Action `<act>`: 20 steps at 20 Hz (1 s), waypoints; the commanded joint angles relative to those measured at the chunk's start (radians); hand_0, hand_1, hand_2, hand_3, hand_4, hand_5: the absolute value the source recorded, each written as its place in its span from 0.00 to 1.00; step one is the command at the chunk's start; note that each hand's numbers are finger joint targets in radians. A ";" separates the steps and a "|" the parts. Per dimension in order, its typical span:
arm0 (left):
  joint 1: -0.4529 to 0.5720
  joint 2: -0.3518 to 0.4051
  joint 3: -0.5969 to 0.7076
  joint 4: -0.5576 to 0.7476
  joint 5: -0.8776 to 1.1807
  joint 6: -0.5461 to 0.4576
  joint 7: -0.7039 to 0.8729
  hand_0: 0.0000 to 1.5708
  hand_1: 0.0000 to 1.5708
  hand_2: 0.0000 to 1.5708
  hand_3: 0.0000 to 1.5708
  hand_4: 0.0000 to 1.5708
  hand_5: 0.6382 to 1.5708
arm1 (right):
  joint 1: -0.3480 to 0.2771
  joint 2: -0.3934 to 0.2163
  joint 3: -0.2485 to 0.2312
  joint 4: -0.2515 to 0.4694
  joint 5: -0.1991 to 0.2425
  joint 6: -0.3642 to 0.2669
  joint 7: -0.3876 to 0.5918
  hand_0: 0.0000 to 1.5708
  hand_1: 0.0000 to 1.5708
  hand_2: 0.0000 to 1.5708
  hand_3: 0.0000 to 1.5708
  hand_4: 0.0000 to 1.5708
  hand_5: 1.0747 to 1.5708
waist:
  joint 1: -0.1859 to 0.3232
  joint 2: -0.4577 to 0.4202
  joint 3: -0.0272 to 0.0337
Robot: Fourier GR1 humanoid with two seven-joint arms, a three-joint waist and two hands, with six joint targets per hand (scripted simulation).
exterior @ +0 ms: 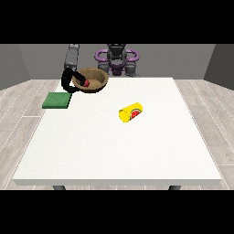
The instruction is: Pick the cup and pour the ball into the bowl, then pick the bowl and place it on the pad
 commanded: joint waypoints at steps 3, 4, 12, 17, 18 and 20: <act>0.077 0.024 0.021 0.009 -0.024 0.007 -0.114 0.00 0.00 0.00 0.00 0.00 0.97 | 0.049 -0.113 -0.025 -0.009 -0.008 0.112 -0.064 1.00 1.00 1.00 1.00 0.83 0.90 | -0.045 0.032 0.0022; 0.013 0.026 0.006 -0.035 0.008 0.016 0.002 0.00 0.00 0.00 0.00 0.00 0.96 | 0.046 -0.136 -0.058 0.089 -0.007 0.114 -0.113 1.00 1.00 1.00 1.00 0.83 0.90 | -0.007 0.036 0.0037; 0.022 0.015 -0.010 -0.097 0.007 0.042 -0.003 0.00 0.00 0.00 0.00 0.00 0.96 | -0.007 -0.289 -0.171 0.195 -0.071 0.252 -0.208 1.00 1.00 1.00 1.00 0.83 0.93 | 0.001 0.072 0.0040; 0.013 0.065 0.030 -0.097 0.032 0.034 -0.020 0.00 0.00 0.00 0.00 0.00 0.96 | 0.026 -0.315 -0.234 0.253 -0.121 0.315 -0.341 1.00 1.00 1.00 0.77 0.81 0.93 | -0.016 0.144 0.0037; 0.011 0.060 0.014 -0.130 0.041 0.012 -0.003 0.00 0.00 0.00 0.00 0.00 0.96 | -0.026 -0.340 -0.261 0.296 -0.123 0.289 -0.316 1.00 1.00 1.00 0.71 0.83 0.93 | 0.039 0.149 0.0038; 0.011 0.075 0.024 -0.127 0.047 0.008 -0.006 0.00 0.00 0.00 0.00 0.09 0.96 | -0.022 -0.370 -0.278 0.321 -0.133 0.319 -0.336 1.00 1.00 1.00 0.60 0.82 0.94 | 0.028 0.167 0.0035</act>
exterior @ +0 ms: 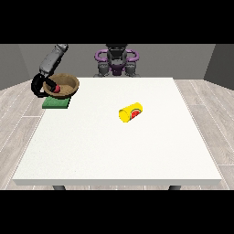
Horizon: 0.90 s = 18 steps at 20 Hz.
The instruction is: Pick the cup and pour the ball into the bowl, then pick the bowl and place it on the pad
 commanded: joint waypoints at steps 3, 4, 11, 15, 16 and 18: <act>-0.034 0.036 0.002 -0.040 0.018 0.007 0.026 0.00 0.00 0.00 0.00 0.10 0.96 | -0.050 -0.064 -0.044 0.090 -0.016 0.050 -0.065 1.00 1.00 1.00 0.45 0.82 0.96 | 0.011 0.065 -0.0003; -0.050 0.026 -0.005 -0.095 0.028 0.046 0.077 0.00 0.00 0.00 0.00 0.08 0.96 | -0.056 -0.129 -0.059 0.131 -0.007 0.079 -0.100 1.00 1.00 1.00 0.37 0.83 0.96 | 0.008 0.072 0.0011; -0.050 0.012 -0.001 -0.187 0.078 0.064 0.118 0.00 0.00 0.00 0.00 0.00 0.96 | -0.090 -0.156 -0.085 0.228 -0.002 0.071 -0.171 1.00 1.00 1.00 0.38 0.81 0.98 | 0.037 0.101 0.0004; -0.006 -0.041 -0.020 -0.145 0.051 0.084 0.076 0.00 0.00 0.00 0.00 0.00 0.96 | -0.099 -0.184 -0.054 0.205 0.008 0.139 -0.097 1.00 1.00 1.00 0.57 0.80 0.99 | 0.004 0.031 -0.0018; 0.025 -0.040 -0.033 -0.176 0.056 0.067 0.112 0.00 0.00 0.00 0.00 0.00 0.96 | -0.083 -0.196 -0.062 0.230 0.010 0.132 -0.093 1.00 1.00 1.00 0.56 0.79 0.99 | 0.038 -0.012 -0.0013; -0.007 -0.028 -0.036 -0.121 0.034 0.070 0.068 0.00 0.00 0.00 0.00 0.00 0.96 | -0.132 -0.165 -0.025 0.185 0.036 0.091 -0.039 1.00 1.00 1.00 0.66 0.78 1.00 | 0.029 0.005 -0.0019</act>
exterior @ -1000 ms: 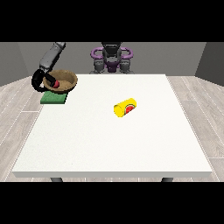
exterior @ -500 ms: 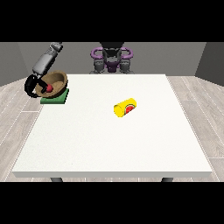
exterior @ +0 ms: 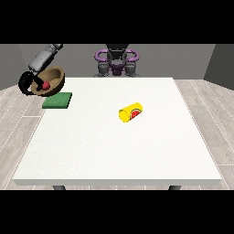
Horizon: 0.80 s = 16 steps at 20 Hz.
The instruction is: Pick the cup and pour the ball into the bowl, then pick the bowl and place it on the pad
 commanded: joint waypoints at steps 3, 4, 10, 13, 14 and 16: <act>0.031 0.002 -0.006 0.062 -0.016 -0.026 -0.039 0.00 0.00 0.00 0.00 0.00 0.96 | -0.003 0.018 0.039 -0.023 0.020 0.030 0.048 1.00 1.00 1.00 0.84 0.79 1.00 | -0.012 -0.051 -0.0007; 0.013 0.001 -0.012 0.070 -0.011 -0.011 -0.008 0.00 0.00 0.00 0.00 0.00 0.96 | -0.008 0.044 0.062 -0.033 0.051 -0.033 0.059 1.00 1.00 1.00 0.82 0.78 1.00 | -0.008 -0.060 -0.0006; 0.038 0.017 0.006 0.026 0.011 -0.025 -0.013 0.00 0.00 0.00 0.00 0.00 0.95 | 0.055 0.069 0.001 0.047 -0.006 0.011 -0.036 1.00 1.00 1.00 0.72 0.71 0.99 | -0.010 -0.020 0.0004; 0.039 0.034 0.026 0.010 0.018 -0.012 -0.015 0.00 0.00 0.00 0.00 0.00 0.95 | 0.062 0.101 -0.051 0.111 -0.066 0.029 0.012 1.00 1.00 1.00 0.89 0.65 0.99 | 0.002 -0.012 0.0007; 0.030 0.041 0.026 0.009 0.028 -0.012 0.006 0.00 0.00 0.00 0.00 0.00 0.95 | 0.036 0.046 -0.076 0.125 -0.073 0.003 0.044 1.00 1.00 1.00 1.00 0.56 0.98 | 0.003 0.004 0.0008; 0.029 0.007 0.015 -0.043 0.030 0.008 -0.011 0.00 0.00 0.00 0.00 0.00 0.94 | 0.011 -0.025 -0.097 0.118 -0.052 -0.106 0.017 0.98 0.98 0.97 0.81 0.00 0.99 | 0.011 0.038 0.0013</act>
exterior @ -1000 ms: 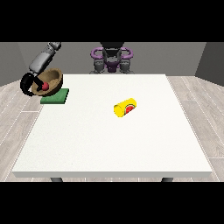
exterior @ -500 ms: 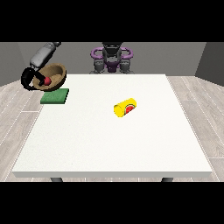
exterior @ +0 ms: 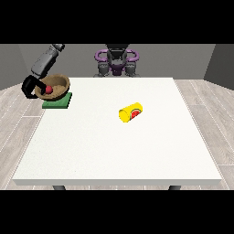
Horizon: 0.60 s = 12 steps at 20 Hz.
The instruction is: Pick the cup and pour the ball into the bowl, then pick the bowl and place it on the pad
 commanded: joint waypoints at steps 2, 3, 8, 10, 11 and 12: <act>-0.013 0.035 0.012 -0.065 0.040 0.005 0.070 0.00 0.00 0.00 0.00 0.00 0.94 | -0.009 -0.061 -0.058 0.063 -0.023 -0.055 -0.011 0.67 0.67 0.69 0.65 0.00 0.95 | 0.021 0.031 0.0008; 0.016 0.034 0.018 -0.055 0.044 -0.019 0.054 0.00 0.00 0.00 0.00 0.00 0.94 | 0.000 -0.068 -0.069 0.066 -0.040 -0.022 -0.012 0.54 0.54 0.51 0.70 0.00 0.94 | 0.023 0.019 0.0001; 0.038 0.016 0.031 -0.097 0.058 0.019 0.053 0.00 0.00 0.00 0.00 0.00 0.94 | -0.005 -0.127 -0.065 0.079 -0.031 0.015 -0.009 0.44 0.44 0.36 0.61 0.00 0.92 | 0.018 0.023 0.0002; -0.021 0.083 0.047 -0.036 0.063 0.002 0.059 0.00 0.00 0.00 0.00 0.00 0.94 | -0.063 -0.121 -0.066 0.048 -0.041 0.008 0.007 0.30 0.30 0.35 0.44 0.00 0.88 | -0.005 0.056 -0.0004; 0.029 0.028 0.025 -0.063 0.051 0.001 0.036 0.00 0.00 0.00 0.00 0.00 0.94 | -0.064 -0.148 -0.072 0.058 -0.049 0.024 0.049 0.27 0.27 0.30 0.37 0.00 0.86 | 0.009 0.011 -0.0009; 0.037 0.019 0.018 -0.064 0.042 0.017 0.037 0.00 0.00 0.00 0.00 0.00 0.94 | -0.071 -0.140 -0.075 0.060 -0.057 0.037 0.058 0.21 0.21 0.25 0.33 0.00 0.84 | 0.004 0.011 -0.0008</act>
